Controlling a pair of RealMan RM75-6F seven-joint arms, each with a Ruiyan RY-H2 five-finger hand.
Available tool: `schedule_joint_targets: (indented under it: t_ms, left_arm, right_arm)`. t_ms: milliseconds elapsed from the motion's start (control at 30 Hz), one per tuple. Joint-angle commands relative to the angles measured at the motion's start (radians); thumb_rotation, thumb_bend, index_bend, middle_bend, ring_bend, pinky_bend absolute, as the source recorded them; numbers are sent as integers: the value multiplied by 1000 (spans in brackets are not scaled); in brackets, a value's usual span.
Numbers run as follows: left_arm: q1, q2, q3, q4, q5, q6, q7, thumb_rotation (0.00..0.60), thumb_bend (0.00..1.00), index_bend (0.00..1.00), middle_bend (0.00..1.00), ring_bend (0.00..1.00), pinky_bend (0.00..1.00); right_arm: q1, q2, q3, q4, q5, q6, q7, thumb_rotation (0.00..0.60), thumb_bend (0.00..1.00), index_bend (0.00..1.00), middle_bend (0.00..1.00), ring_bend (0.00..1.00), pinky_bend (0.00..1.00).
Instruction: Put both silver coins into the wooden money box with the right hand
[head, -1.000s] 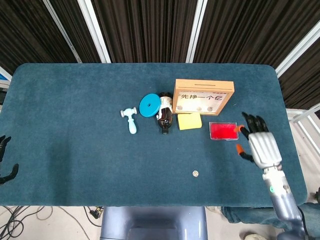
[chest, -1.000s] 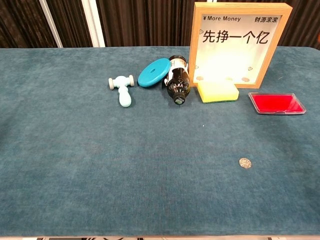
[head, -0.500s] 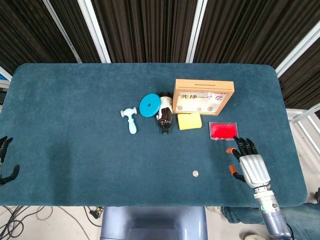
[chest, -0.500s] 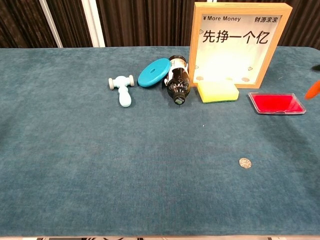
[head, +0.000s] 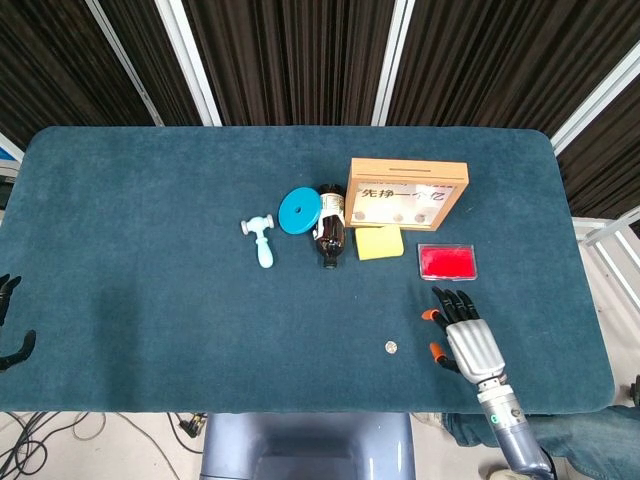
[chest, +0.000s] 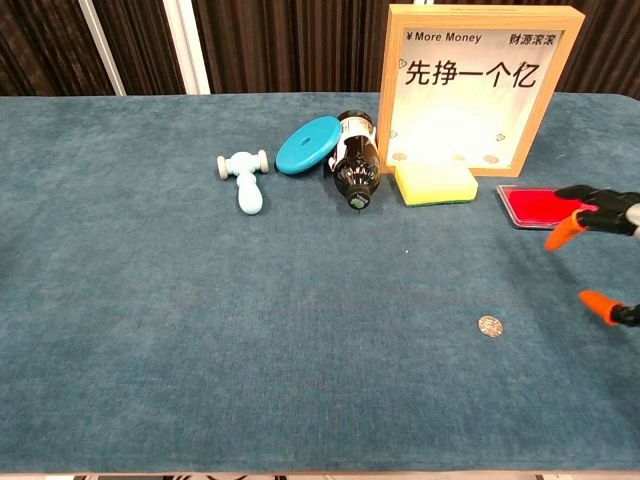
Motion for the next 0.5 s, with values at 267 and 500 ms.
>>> schedule_joint_targets:
  t_ms: [267, 500]
  left_arm:
    - [1, 0, -3, -3, -10, 1, 7, 600, 396, 48, 0, 0, 0]
    - [1, 0, -3, -5, -17, -1, 12, 600, 396, 48, 0, 0, 0]
  right_arm:
    - [-21, -65, -8, 42, -56, -11, -9, 600, 451, 353, 10, 0, 0]
    - [-19, -102, 4, 75, -65, -43, -13, 600, 451, 370, 10, 0, 0]
